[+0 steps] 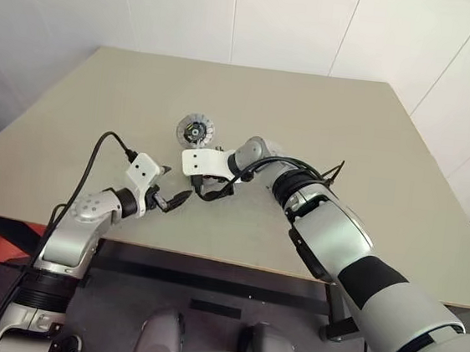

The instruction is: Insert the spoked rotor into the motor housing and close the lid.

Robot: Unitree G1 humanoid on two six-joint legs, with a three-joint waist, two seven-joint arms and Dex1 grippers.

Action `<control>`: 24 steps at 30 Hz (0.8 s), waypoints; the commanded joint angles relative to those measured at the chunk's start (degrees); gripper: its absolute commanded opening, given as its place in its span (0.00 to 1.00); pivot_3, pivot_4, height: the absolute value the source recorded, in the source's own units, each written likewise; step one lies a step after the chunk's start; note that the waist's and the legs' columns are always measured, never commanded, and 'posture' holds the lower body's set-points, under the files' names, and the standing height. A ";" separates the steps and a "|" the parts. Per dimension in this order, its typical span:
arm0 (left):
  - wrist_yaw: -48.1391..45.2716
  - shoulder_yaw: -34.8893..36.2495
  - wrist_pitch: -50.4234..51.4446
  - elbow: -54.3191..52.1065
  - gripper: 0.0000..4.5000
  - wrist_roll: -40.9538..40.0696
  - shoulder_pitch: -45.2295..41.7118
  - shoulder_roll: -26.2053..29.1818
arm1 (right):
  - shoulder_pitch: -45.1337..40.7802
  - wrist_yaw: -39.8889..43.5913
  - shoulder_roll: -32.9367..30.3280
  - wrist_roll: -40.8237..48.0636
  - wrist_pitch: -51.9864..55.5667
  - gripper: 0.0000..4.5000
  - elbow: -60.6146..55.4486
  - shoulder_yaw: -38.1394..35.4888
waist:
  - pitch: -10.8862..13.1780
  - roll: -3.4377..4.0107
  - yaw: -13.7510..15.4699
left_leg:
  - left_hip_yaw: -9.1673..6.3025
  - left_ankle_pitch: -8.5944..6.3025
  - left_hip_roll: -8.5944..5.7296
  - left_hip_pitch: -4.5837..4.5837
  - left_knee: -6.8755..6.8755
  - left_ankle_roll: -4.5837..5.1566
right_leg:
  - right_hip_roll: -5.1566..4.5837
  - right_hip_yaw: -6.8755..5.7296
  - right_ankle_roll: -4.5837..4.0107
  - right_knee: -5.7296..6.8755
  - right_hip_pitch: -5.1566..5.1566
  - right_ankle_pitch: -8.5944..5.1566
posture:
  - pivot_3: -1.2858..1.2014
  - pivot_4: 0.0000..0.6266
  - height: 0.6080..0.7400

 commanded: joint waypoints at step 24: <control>2.85 -0.22 2.34 -7.42 1.00 -0.89 3.18 -1.27 | -2.89 -2.42 1.94 -0.02 3.92 0.79 0.23 -1.97 | 0.01 0.02 -0.12 | 0.00 0.00 0.01 0.01 -0.01 -0.01 | 0.01 0.00 0.00 0.00 -0.01 0.00 | 0.52 0.00 1.00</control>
